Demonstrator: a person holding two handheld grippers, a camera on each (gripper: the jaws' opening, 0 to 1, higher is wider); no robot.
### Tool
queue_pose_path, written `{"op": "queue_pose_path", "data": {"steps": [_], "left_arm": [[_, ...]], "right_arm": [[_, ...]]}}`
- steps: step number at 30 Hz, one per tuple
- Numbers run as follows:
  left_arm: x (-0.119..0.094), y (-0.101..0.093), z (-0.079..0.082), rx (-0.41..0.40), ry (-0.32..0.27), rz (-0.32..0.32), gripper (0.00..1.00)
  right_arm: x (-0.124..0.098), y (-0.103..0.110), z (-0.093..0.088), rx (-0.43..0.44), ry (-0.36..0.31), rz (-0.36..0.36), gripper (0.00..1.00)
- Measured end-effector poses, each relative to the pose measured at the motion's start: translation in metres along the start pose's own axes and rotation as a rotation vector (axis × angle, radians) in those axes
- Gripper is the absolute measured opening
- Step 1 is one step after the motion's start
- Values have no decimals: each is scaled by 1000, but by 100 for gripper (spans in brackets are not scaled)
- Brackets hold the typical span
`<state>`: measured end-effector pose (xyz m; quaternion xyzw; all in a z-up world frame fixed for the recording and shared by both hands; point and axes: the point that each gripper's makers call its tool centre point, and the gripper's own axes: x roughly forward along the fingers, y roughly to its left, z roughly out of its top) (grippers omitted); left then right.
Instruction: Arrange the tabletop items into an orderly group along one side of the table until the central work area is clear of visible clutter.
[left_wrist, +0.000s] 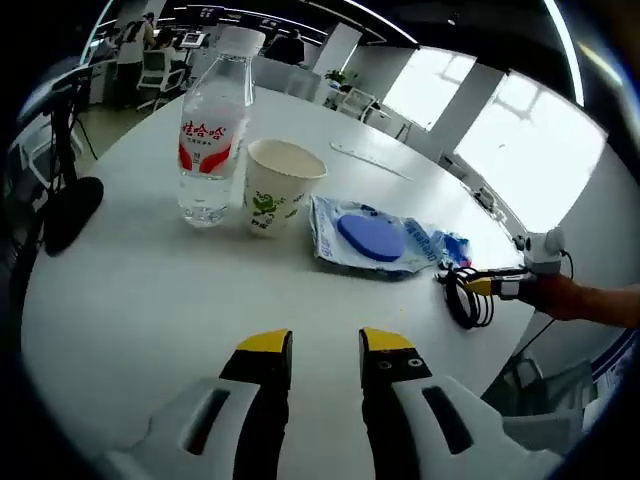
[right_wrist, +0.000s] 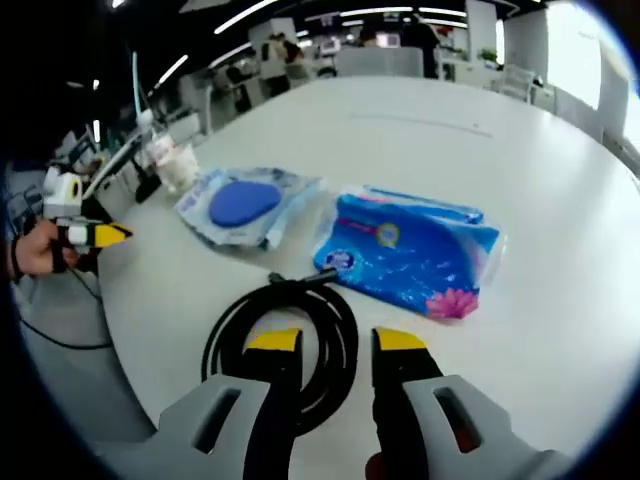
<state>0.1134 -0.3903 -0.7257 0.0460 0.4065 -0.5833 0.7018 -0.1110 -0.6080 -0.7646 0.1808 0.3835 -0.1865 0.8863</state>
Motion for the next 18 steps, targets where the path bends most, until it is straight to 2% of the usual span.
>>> {"op": "queue_pose_path", "data": {"steps": [9, 18], "left_arm": [[-23, -6, -4, 82, 0, -1, 32], [-48, -11, 3, 100, -46, 24, 36]], "right_arm": [[2, 7, -7, 12, 3, 6, 23], [-1, 6, -7, 22, 3, -14, 16]]}}
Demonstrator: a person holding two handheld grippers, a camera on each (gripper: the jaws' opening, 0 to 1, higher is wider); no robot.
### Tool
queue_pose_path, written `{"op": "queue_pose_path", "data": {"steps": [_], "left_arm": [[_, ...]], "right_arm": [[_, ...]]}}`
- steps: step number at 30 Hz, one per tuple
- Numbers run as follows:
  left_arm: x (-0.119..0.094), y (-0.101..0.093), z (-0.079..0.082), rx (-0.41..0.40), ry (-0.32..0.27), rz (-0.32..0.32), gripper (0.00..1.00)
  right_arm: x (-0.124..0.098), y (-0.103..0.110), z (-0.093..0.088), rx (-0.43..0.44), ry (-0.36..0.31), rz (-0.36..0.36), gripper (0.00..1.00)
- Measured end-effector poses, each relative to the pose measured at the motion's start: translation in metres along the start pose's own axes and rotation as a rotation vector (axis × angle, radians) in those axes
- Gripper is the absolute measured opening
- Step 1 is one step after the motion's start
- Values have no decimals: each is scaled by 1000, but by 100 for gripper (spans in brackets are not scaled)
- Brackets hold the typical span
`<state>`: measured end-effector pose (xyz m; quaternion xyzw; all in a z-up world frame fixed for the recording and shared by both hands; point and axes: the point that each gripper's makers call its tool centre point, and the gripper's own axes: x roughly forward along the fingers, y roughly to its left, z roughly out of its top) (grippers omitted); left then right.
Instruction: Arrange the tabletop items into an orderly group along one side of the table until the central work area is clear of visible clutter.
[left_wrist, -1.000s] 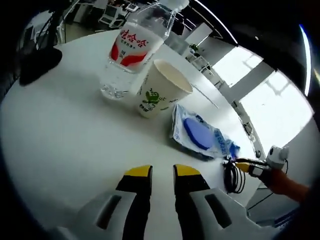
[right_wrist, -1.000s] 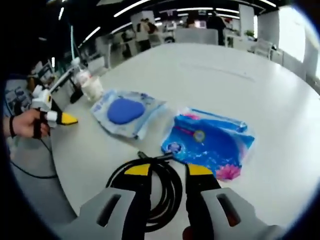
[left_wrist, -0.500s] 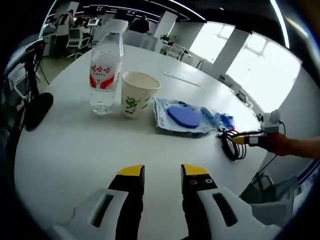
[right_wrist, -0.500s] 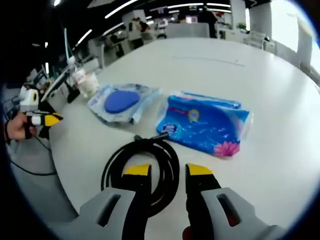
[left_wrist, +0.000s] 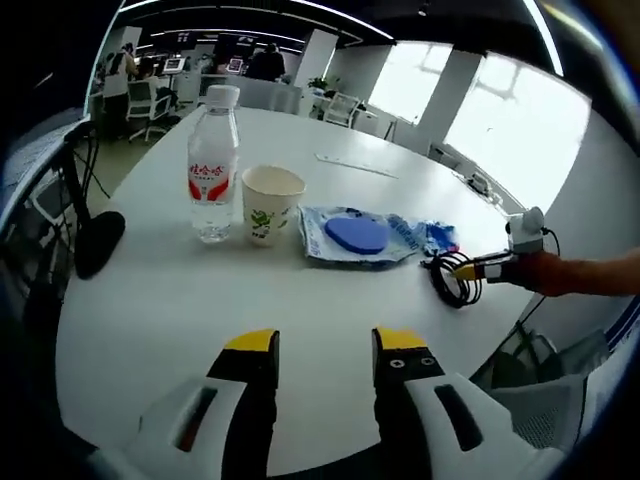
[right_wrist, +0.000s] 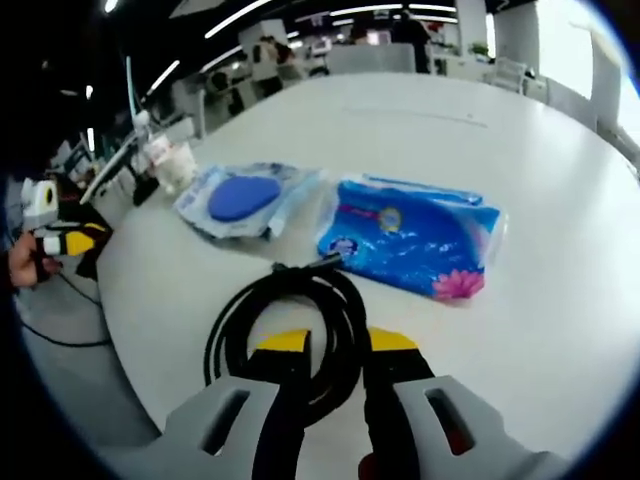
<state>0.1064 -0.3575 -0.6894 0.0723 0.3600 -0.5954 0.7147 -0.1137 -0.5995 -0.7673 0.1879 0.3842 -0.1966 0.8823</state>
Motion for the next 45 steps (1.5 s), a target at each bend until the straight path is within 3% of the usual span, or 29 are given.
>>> {"op": "queue_pose_path", "data": {"steps": [3, 13, 32, 36, 43, 45], "left_arm": [[-8, -1, 3, -23, -27, 7, 36], [-25, 0, 6, -44, -63, 31, 35], [-31, 2, 9, -72, -91, 42, 36], [-30, 1, 10, -71, -89, 41, 36], [-29, 0, 9, -75, -82, 42, 36], [-29, 0, 9, -76, -80, 41, 36]], "right_arm": [[-1, -2, -1, -4, 2, -8, 11], [-4, 12, -9, -21, 8, 20, 11], [-8, 20, -9, -70, 37, 103, 17], [-19, 10, 2, -15, -8, 113, 19], [-37, -26, 12, 70, -67, 48, 20], [-39, -34, 18, 138, -102, 40, 19]]}}
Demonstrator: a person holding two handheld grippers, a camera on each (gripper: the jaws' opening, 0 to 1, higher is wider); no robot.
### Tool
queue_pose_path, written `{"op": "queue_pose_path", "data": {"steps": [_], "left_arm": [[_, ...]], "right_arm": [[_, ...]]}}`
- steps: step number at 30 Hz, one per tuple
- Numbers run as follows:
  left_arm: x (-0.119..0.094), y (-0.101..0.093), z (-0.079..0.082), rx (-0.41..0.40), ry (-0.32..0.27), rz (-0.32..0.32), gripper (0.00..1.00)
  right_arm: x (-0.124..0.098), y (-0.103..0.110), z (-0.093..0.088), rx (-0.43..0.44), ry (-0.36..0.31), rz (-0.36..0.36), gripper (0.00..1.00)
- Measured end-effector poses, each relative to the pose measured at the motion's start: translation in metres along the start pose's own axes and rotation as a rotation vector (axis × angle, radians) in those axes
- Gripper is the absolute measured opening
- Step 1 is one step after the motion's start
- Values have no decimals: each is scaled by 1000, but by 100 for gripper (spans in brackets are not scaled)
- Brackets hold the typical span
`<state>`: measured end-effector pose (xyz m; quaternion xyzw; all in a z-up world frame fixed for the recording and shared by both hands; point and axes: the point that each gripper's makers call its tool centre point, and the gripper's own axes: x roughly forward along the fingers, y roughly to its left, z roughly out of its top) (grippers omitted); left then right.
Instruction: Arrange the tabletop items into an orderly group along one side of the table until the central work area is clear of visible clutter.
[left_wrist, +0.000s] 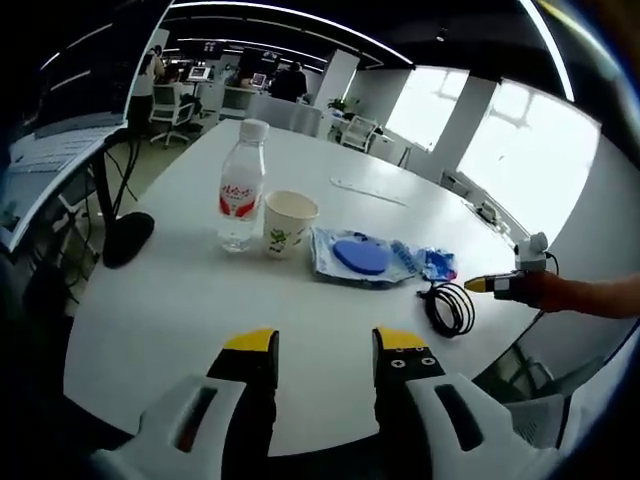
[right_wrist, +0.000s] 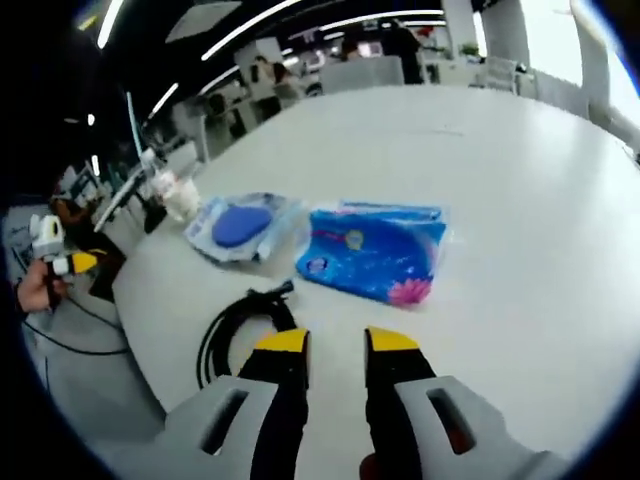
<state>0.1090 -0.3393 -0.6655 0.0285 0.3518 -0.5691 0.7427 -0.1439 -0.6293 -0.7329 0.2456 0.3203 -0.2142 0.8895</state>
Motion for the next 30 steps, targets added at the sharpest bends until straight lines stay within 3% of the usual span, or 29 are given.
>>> {"op": "queue_pose_path", "data": {"steps": [2, 5, 7, 14, 23, 30], "left_arm": [[0, 0, 0, -2, 1, 0, 36], [1, -1, 1, -14, -2, -2, 36], [1, 0, 1, -18, -1, 1, 36], [-1, 2, -1, -29, 4, 12, 36], [-7, 7, -6, -47, 6, 37, 36], [-8, 10, -6, -62, -1, 50, 35]], "right_arm": [[-1, -6, 8, 88, -43, 7, 21], [1, -28, 5, 70, -17, -71, 19], [3, -38, 6, 116, -19, -106, 19], [16, -65, 17, 183, -33, -174, 18], [34, -71, 29, 203, -38, -178, 14], [37, -72, 28, 183, -27, -175, 1]]}}
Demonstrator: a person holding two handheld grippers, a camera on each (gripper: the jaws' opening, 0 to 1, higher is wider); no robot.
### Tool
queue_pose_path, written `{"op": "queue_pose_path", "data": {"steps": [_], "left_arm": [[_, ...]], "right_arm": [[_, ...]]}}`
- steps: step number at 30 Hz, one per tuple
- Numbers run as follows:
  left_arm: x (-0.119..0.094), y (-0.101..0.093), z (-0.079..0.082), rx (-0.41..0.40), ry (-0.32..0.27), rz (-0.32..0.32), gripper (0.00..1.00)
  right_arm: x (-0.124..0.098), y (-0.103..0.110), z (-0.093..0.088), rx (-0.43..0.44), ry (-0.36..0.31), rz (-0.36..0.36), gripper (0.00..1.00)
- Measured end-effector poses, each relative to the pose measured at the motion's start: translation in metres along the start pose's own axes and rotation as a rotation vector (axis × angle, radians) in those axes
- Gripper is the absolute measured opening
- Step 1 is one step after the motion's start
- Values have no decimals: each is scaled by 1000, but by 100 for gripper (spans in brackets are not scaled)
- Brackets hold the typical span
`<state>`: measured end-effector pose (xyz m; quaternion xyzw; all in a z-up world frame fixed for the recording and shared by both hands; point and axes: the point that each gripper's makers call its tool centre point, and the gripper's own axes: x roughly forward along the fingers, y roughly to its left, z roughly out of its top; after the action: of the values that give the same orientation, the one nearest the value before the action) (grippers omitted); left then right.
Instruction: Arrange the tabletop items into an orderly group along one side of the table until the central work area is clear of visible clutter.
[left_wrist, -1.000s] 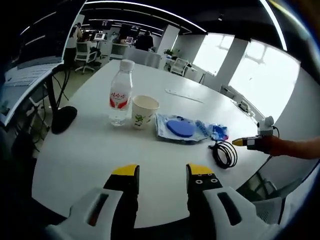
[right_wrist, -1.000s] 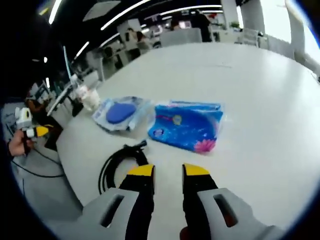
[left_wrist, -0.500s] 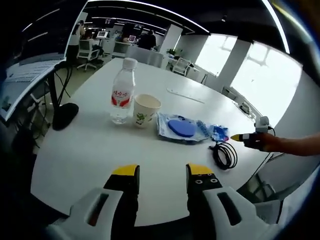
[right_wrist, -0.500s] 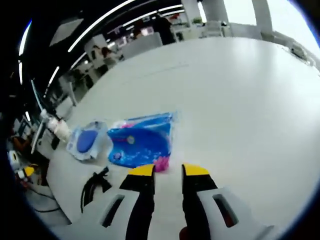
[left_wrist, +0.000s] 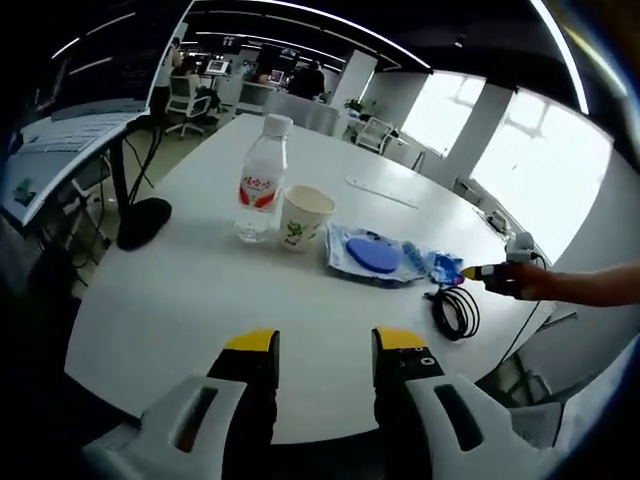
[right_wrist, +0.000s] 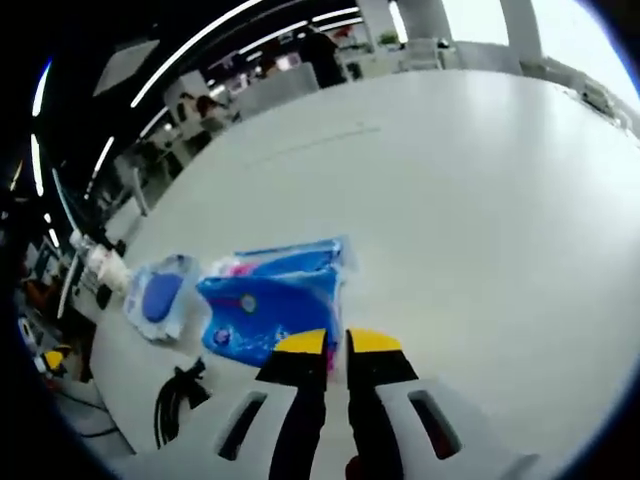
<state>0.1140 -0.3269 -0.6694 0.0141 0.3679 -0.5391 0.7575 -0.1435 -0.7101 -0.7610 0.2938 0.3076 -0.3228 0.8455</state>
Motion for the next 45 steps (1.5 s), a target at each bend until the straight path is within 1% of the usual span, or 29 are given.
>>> {"op": "queue_pose_path", "data": {"steps": [5, 12, 15, 20, 23, 26, 30, 31, 34, 38, 45], "left_arm": [[1, -2, 1, -9, -8, 2, 35], [2, -2, 0, -13, -8, 1, 35], [0, -1, 0, -20, -12, 2, 35], [-3, -1, 1, -13, -14, 6, 35], [-4, -2, 2, -5, -17, 5, 36], [-3, -3, 3, 6, -19, 3, 36], [-3, -4, 4, 7, -25, -1, 36], [-3, -4, 4, 6, -28, 0, 36], [-4, -3, 4, 1, -29, 0, 37], [-5, -1, 5, 11, -25, 0, 37], [-1, 3, 21, 23, -40, -12, 39]], "right_arm": [[0, 0, -1, -25, 7, 11, 1], [-2, -3, -3, -35, 11, 12, 1], [-3, -3, -6, -74, 18, 15, 1], [-4, -1, -6, -96, 20, 22, 1], [-7, 5, -7, -112, 22, 29, 1], [-5, 5, -7, -141, 31, 35, 1], [-3, 7, -8, -201, 54, 36, 2], [-3, 6, -8, -199, 55, 37, 2], [-4, 5, -7, -183, 55, 32, 6], [-5, 4, -8, -162, 60, 26, 15], [-15, 9, -14, -186, 65, 35, 18]]}}
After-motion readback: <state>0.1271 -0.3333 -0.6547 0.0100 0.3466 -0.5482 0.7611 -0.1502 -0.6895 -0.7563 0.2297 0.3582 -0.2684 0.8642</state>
